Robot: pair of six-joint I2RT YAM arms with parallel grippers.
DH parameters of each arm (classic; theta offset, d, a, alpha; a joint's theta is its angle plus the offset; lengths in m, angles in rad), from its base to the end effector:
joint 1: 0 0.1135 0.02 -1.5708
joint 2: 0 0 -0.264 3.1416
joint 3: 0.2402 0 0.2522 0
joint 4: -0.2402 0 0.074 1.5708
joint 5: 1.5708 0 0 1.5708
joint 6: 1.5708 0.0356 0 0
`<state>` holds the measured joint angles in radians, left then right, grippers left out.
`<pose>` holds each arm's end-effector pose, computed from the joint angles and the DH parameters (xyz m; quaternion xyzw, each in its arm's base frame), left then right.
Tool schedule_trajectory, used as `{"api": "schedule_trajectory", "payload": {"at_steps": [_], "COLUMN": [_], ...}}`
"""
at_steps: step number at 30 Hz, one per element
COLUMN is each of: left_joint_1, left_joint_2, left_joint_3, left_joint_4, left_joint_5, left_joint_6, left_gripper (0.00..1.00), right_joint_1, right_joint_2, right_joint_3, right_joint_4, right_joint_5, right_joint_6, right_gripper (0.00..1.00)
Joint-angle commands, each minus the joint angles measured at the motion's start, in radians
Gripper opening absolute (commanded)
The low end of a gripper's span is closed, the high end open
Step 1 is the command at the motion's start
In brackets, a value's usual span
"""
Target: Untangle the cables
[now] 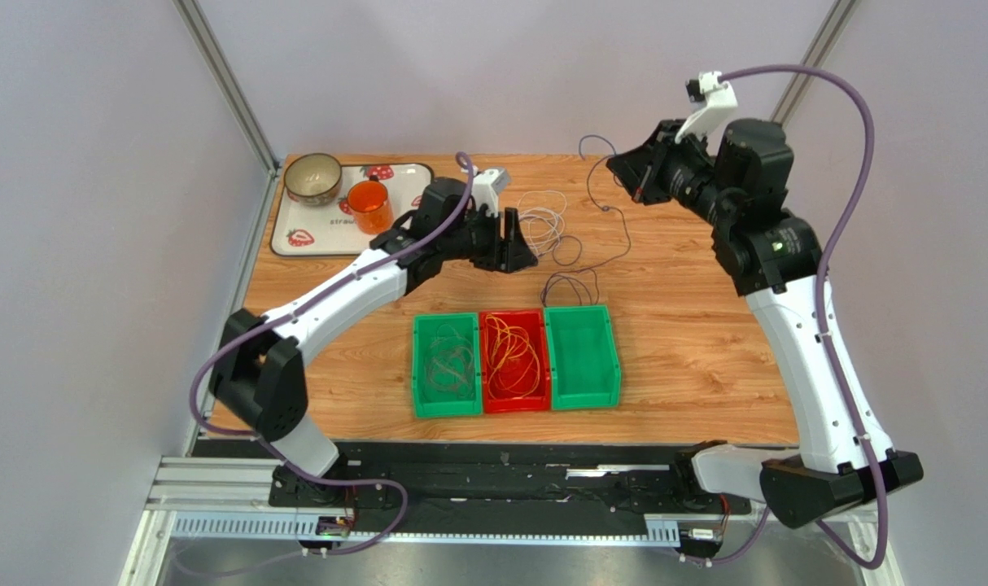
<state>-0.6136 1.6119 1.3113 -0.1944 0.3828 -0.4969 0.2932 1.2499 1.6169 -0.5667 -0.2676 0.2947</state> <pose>0.3004 -0.2278 0.3112 0.1465 0.8360 -0.4040 0.3413 0.2366 0.0813 0.4864 -0.0839 0.7672 0.2806 0.5706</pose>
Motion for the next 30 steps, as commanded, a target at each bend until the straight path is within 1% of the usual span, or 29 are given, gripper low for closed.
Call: {"api": "schedule_trajectory", "payload": {"at_steps": [1, 2, 4, 5, 6, 7, 9, 11, 12, 14, 17, 18, 20, 21, 22, 24, 30], "left_joint_1": [0.0, 0.002, 0.0, 0.0, -0.002, -0.003, -0.012, -0.018, -0.018, -0.023, -0.023, -0.023, -0.023, -0.025, -0.025, -0.025, -0.031], "left_joint_2": [0.051, 0.065, 0.129, 0.153, 0.173, 0.199, 0.212, 0.224, 0.226, 0.221, 0.22, 0.223, 0.229, 0.232, 0.235, 0.241, 0.299], "left_joint_3": [0.074, 0.084, 0.109, 0.158, 0.179, 0.19, 0.193, 0.203, 0.204, 0.195, 0.184, 0.184, 0.183, 0.18, 0.175, 0.175, 0.195], "left_joint_4": [0.156, 0.154, 0.153, 0.133, 0.121, 0.147, 0.171, 0.179, 0.176, 0.177, 0.179, 0.182, 0.19, 0.19, 0.231, 0.248, 0.314], "left_joint_5": [0.064, 0.054, 0.057, 0.065, 0.077, 0.093, 0.099, 0.097, 0.097, 0.088, 0.088, 0.091, 0.114, 0.122, 0.136, 0.146, 0.206], "left_joint_6": [-0.052, -0.033, -0.023, -0.023, -0.023, -0.028, -0.046, -0.046, -0.043, -0.032, -0.019, -0.014, -0.002, 0.003, 0.011, 0.018, 0.024], "left_gripper": [0.6, 0.6, 0.6, 0.6, 0.6, 0.6, 0.6, 0.6, 0.6, 0.6, 0.6, 0.6, 0.6, 0.6, 0.6, 0.61, 0.63], "right_joint_1": [-0.005, -0.003, -0.002, 0.0, 0.0, 0.001, 0.001, 0.003, 0.003, 0.018, 0.04, 0.046, 0.067, 0.07, 0.072, 0.073, 0.073], "right_joint_2": [-0.029, -0.026, -0.004, 0.005, 0.011, 0.019, 0.026, 0.02, 0.013, -0.033, -0.076, -0.09, -0.119, -0.153, -0.167, -0.207, -0.236], "right_joint_3": [-0.251, -0.318, -0.36, -0.367, -0.356, -0.354, -0.347, -0.324, -0.313, -0.281, -0.183, -0.155, -0.095, -0.085, -0.066, -0.055, -0.034], "right_joint_4": [0.224, 0.25, 0.297, 0.298, 0.28, 0.281, 0.281, 0.262, 0.246, 0.246, 0.219, 0.2, 0.199, 0.218, 0.231, 0.252, 0.248], "right_joint_5": [0.016, 0.008, 0.013, 0.036, 0.107, 0.145, 0.238, 0.268, 0.306, 0.32, 0.292, 0.248, 0.214, 0.164, 0.141, 0.092, 0.019], "right_joint_6": [0.07, 0.075, 0.055, 0.037, 0.017, -0.029, -0.067, -0.097, -0.1, -0.115, -0.12, -0.124, -0.121, -0.112, -0.106, -0.085, -0.06], "right_gripper": [0.0, 0.0, 0.0, 0.0, 0.0, 0.0, 0.0, 0.0, 0.0, 0.0, 0.0, 0.0, 0.0, 0.0, 0.0, 0.0, 0.0]}}
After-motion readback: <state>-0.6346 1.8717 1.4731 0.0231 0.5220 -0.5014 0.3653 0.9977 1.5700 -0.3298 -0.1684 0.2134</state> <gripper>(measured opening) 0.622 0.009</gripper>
